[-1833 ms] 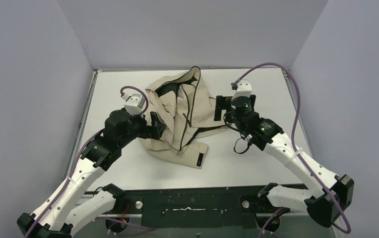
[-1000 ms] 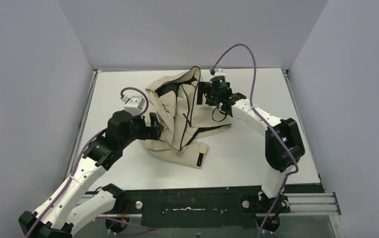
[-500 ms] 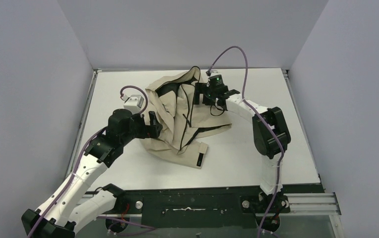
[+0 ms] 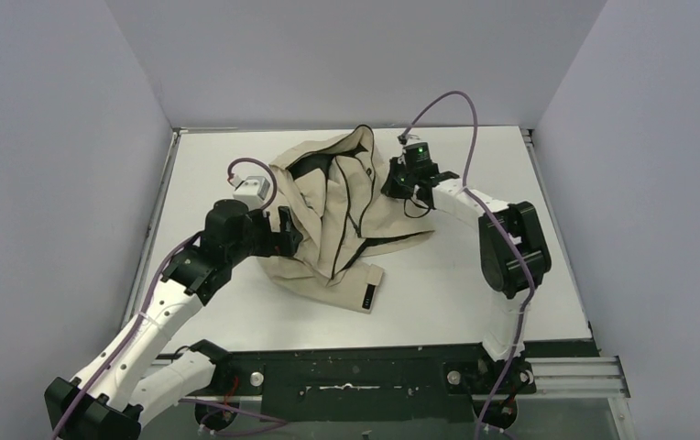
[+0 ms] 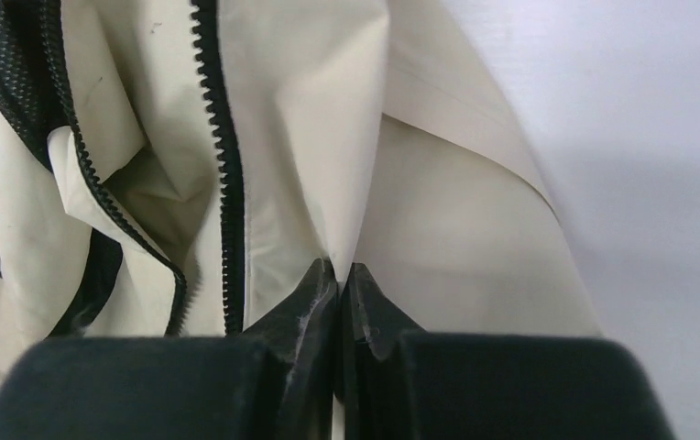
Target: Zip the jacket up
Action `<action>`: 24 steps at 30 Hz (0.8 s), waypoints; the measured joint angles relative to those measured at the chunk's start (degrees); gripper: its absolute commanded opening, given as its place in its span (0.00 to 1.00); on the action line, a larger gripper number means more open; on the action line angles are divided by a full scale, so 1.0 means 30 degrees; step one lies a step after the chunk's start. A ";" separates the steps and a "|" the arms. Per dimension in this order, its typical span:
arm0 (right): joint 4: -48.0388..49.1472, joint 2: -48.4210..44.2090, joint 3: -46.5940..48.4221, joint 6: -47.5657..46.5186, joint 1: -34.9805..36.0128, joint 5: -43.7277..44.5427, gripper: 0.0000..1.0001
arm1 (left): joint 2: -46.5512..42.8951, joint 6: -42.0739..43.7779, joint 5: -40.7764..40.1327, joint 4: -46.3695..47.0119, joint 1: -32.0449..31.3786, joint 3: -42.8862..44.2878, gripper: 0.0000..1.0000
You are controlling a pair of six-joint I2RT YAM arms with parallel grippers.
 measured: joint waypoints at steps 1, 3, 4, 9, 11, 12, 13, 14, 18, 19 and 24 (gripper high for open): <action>-0.0007 -0.0372 -0.0415 0.0036 -0.0131 0.0000 0.00 | 0.0073 -0.0015 0.0029 0.0007 0.0007 0.0000 0.95; 0.0000 -0.1290 -0.1166 0.0044 -0.0379 0.0022 0.00 | 0.0248 -0.0073 0.0226 0.0029 0.0022 0.0000 0.95; 0.0007 -0.1945 -0.1690 0.0029 -0.0495 0.0080 0.00 | 0.0350 -0.0175 0.0401 0.0029 0.0044 0.0000 0.95; -0.0087 -0.5428 -0.3694 -0.0233 -0.0576 0.0736 0.00 | 0.0750 -0.0889 0.1231 0.0379 0.0051 -0.0029 0.95; -0.0160 -0.6768 -0.4473 -0.0357 -0.0576 0.1129 0.00 | 0.0940 -0.1231 0.1457 0.0758 0.0044 -0.0087 0.94; -0.0219 -0.7504 -0.4962 -0.0408 -0.0561 0.1377 0.00 | 0.1100 -0.1435 0.1515 0.0947 0.0007 -0.0131 0.94; -0.0299 -0.8247 -0.5486 -0.0437 -0.0561 0.1639 0.00 | 0.1304 -0.1617 0.1515 0.1122 -0.0029 -0.0175 0.94; -0.0459 -0.8954 -0.6025 -0.0466 -0.0561 0.1894 0.00 | 0.1537 -0.1843 0.1508 0.1253 -0.0087 -0.0226 0.94; -0.0925 -1.1417 -0.8225 -0.0459 -0.0481 0.2550 0.00 | 0.2616 -0.2426 0.1479 0.1610 -0.0503 -0.0335 0.94; -0.1049 -1.1985 -0.8823 -0.0423 -0.0466 0.2637 0.00 | 0.2951 -0.2521 0.1428 0.1741 -0.0619 -0.0335 0.94; -0.1501 -1.3967 -1.1016 -0.0277 -0.0124 0.2892 0.00 | 0.5027 -0.2863 0.0605 0.1989 -0.1348 -0.0335 0.93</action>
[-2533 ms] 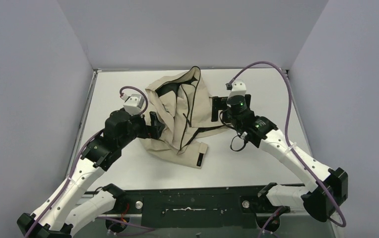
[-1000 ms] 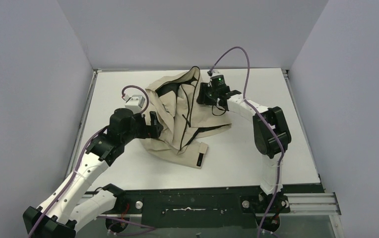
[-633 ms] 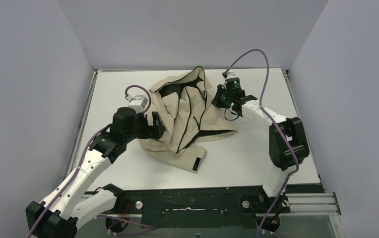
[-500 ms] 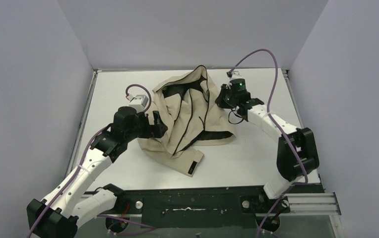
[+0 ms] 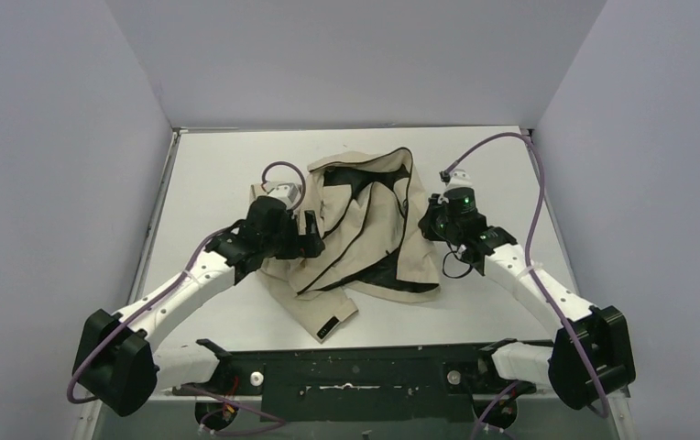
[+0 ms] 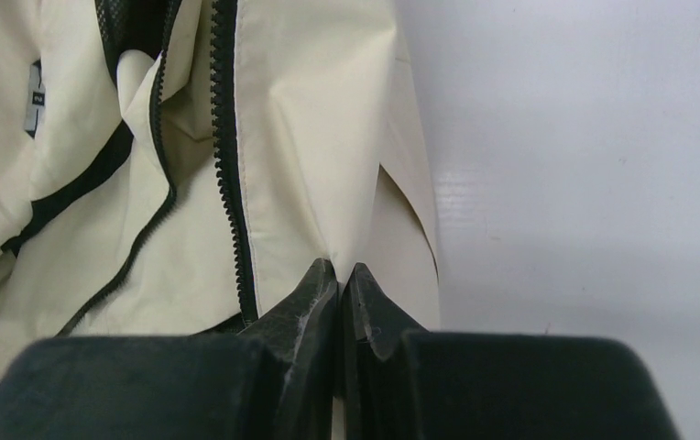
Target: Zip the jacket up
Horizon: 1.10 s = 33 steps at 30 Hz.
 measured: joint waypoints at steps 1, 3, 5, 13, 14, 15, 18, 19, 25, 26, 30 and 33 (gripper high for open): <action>-0.0087 -0.0270 -0.0277 0.0036 0.0102 0.0000 0.00 | 0.0321 0.0000 -0.0160 -0.0007 -0.0124 0.0000 0.93; -0.0233 -0.0685 -0.0612 0.0109 0.0270 0.0007 0.00 | 0.1158 0.0000 -0.0568 -0.0044 -0.0364 0.0138 0.91; -0.0233 -0.1020 -0.0801 0.0197 0.0379 0.0000 0.00 | 0.2047 0.0000 -0.0991 -0.0044 -0.0546 0.0372 0.88; -0.0357 -0.2062 -0.1297 0.0386 0.0641 0.0073 0.00 | 0.4313 -0.0160 -0.2696 -0.0029 -0.0925 0.1370 0.26; -0.0379 -0.2186 -0.1319 0.0386 0.0641 0.0087 0.00 | 0.4488 -0.0168 -0.2958 -0.0029 -0.0940 0.1566 0.17; -0.0415 -0.2310 -0.1319 0.0386 0.0641 0.0138 0.00 | 0.4634 -0.0182 -0.3220 -0.0044 -0.0962 0.1800 0.05; -0.0481 -0.2725 -0.1319 0.0386 0.0641 0.0204 0.00 | 0.5034 -0.0160 -0.3898 -0.0124 -0.0969 0.2572 0.00; -0.0532 -0.2885 -0.1319 0.0386 0.0641 0.0219 0.00 | 0.5180 -0.0087 -0.4146 -0.0226 -0.0969 0.2885 0.00; -0.1129 -0.3636 -0.1246 0.0277 0.0641 0.1056 0.00 | 0.5348 0.0240 -0.5515 -0.1698 -0.0940 0.5333 0.00; -0.1333 -0.3723 -0.1158 0.0219 0.0641 0.1290 0.00 | 0.5304 0.0423 -0.5705 -0.2047 -0.0903 0.5960 0.00; -0.1661 -0.3891 -0.0721 -0.0044 0.0634 0.2135 0.00 | 0.4371 0.1035 -0.6353 -0.3177 -0.0474 0.8145 0.00; -0.1683 -0.3891 -0.0437 -0.0117 0.0634 0.2550 0.00 | 0.2820 0.1566 -0.6783 -0.3891 0.0211 0.9500 0.00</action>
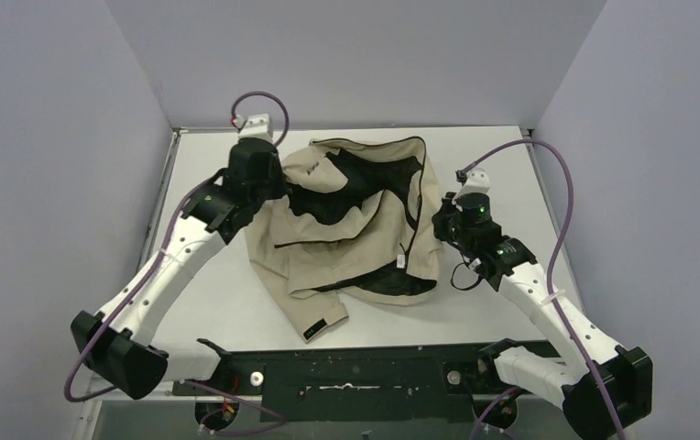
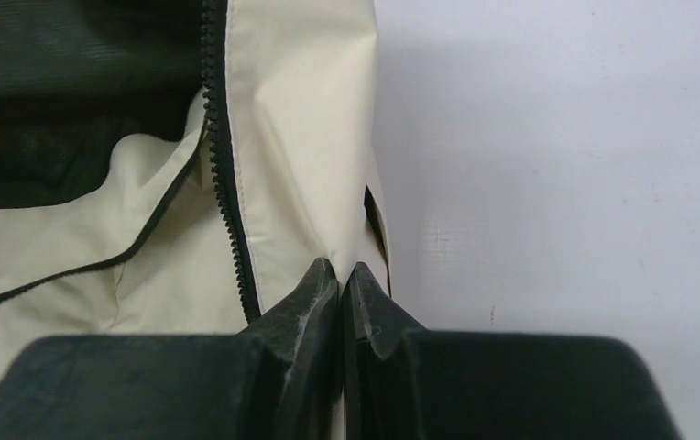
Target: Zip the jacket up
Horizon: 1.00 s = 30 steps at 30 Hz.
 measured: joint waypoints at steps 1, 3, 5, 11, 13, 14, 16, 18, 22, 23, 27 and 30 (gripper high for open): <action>0.0007 0.0000 0.0109 -0.0007 -0.0015 0.0175 0.00 | -0.0430 0.0138 -0.0117 -0.0219 0.0248 0.0357 0.00; 0.0022 -0.0015 0.0233 0.0000 -0.0029 0.0408 0.00 | -0.1341 0.0532 -0.0423 -0.0670 0.1005 0.1268 0.00; 0.0022 -0.0029 0.0321 0.0000 -0.0036 0.0561 0.00 | -0.2004 0.0903 -0.0714 -0.1122 0.1851 0.2127 0.00; -0.0015 -0.0342 0.0437 -0.0007 -0.0124 0.0437 0.00 | -0.2091 0.1515 -0.1457 -0.2594 0.3730 0.5268 0.00; -0.0131 -0.0678 0.0444 -0.0015 -0.0124 0.0197 0.00 | -0.1756 0.1661 -0.1792 -0.3104 0.3840 0.6521 0.00; -0.0226 -0.0882 0.0444 -0.0029 -0.0124 0.0015 0.00 | -0.1450 0.1785 -0.1953 -0.3315 0.3883 0.7315 0.00; -0.0474 -0.1326 0.0444 -0.0080 -0.0124 -0.0408 0.00 | -0.0656 0.1931 -0.2193 -0.3657 0.3963 0.9012 0.00; -0.0780 -0.1770 0.0437 -0.0102 -0.0124 -0.0816 0.00 | 0.0219 0.2004 -0.2317 -0.3818 0.4167 1.0411 0.00; -0.1115 -0.2688 0.0189 -0.0146 -0.0117 -0.1333 0.00 | 0.2142 0.1960 -0.1574 -0.3818 0.5282 1.1868 0.00; -0.1166 -0.2943 -0.0015 -0.0146 -0.0117 -0.1413 0.00 | 0.2761 0.1902 -0.1093 -0.3803 0.5741 1.1985 0.00; -0.1158 -0.3810 -0.1384 0.0051 -0.0102 -0.2018 0.00 | 0.5836 0.1574 0.0998 -0.3803 0.7388 1.2007 0.00; -0.1144 -0.4175 -0.2506 0.0444 -0.0087 -0.2448 0.00 | 0.8568 0.1362 0.2412 -0.3818 0.7978 1.2094 0.00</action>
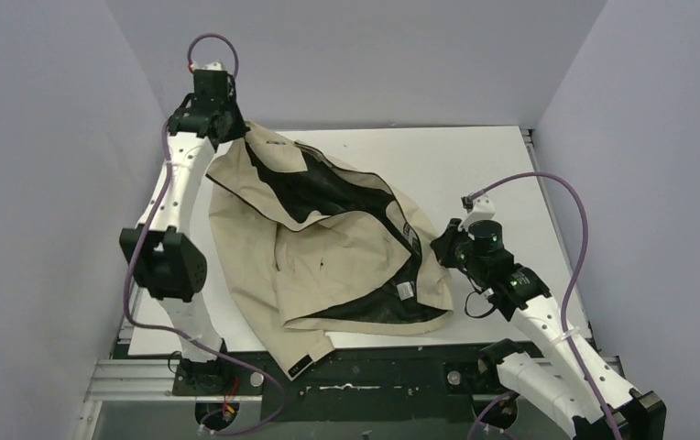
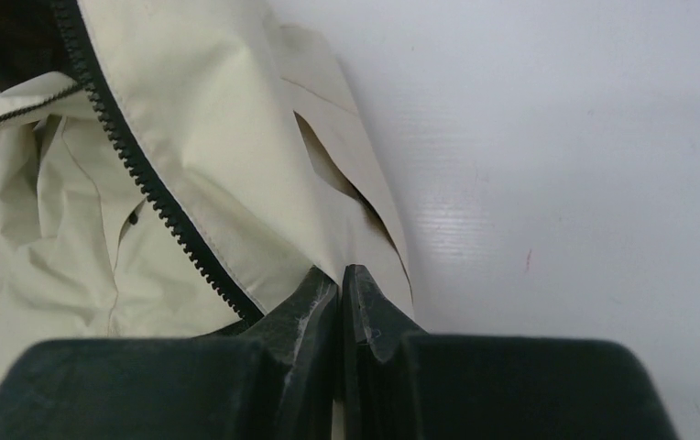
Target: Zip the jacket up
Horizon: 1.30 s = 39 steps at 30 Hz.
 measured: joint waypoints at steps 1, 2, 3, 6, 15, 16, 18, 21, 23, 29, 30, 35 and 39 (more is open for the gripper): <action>0.0022 -0.0095 -0.0372 0.0175 0.0029 -0.0095 0.00 | 0.1071 -0.0044 0.0495 -0.0153 0.0087 0.0328 0.00; 0.0029 -0.0153 -0.0699 0.0342 0.0102 -0.0182 0.00 | 0.2171 -0.0073 0.1013 -0.0335 0.0138 0.0896 0.00; 0.0066 -0.0204 -0.0984 0.0539 0.0109 -0.0284 0.00 | 0.3322 -0.0087 0.1537 -0.0546 0.0153 0.1639 0.00; 0.0313 -0.0248 -0.1537 0.0998 0.0138 -0.0357 0.00 | 0.6302 -0.0168 0.2761 -0.1297 0.0146 0.4495 0.00; 0.2229 -0.0015 -0.2732 0.2608 0.0255 0.0226 0.00 | 1.1103 -0.0321 0.4736 -0.2084 0.0175 1.1052 0.00; 0.2550 0.0233 -0.2812 0.2769 0.0255 0.0350 0.00 | 1.1205 -0.0321 0.4881 -0.1923 0.0189 1.1001 0.00; 0.3169 0.0860 -0.2892 0.3009 0.0255 0.0495 0.00 | 1.1387 -0.0313 0.5202 -0.1523 0.0226 1.0856 0.00; 0.4350 0.2353 -0.2892 0.3133 0.0255 0.0415 0.00 | 1.2014 -0.0219 0.5676 -0.0918 0.0284 1.0936 0.09; 0.5217 0.3504 -0.2892 0.3206 0.0291 -0.0029 0.00 | 1.2896 -0.0036 0.5938 -0.0758 0.0328 1.1424 0.22; 0.6696 0.5348 -0.2892 0.3461 0.0794 -0.0940 0.00 | 1.4542 0.0379 0.6149 -0.1137 0.0663 1.1599 0.56; 0.6776 0.5413 -0.2892 0.3483 0.0860 -0.0947 0.00 | 1.4542 0.0474 0.5974 -0.1355 0.0743 1.1489 0.58; 0.6732 0.5319 -0.2885 0.3410 0.0874 -0.0612 0.00 | 1.3231 0.0554 0.4889 -0.1588 0.0947 1.0040 0.66; 0.5821 0.4750 -0.2601 0.2958 0.0860 0.0393 0.00 | 1.0659 0.0554 0.3687 -0.1982 0.0648 0.8262 0.68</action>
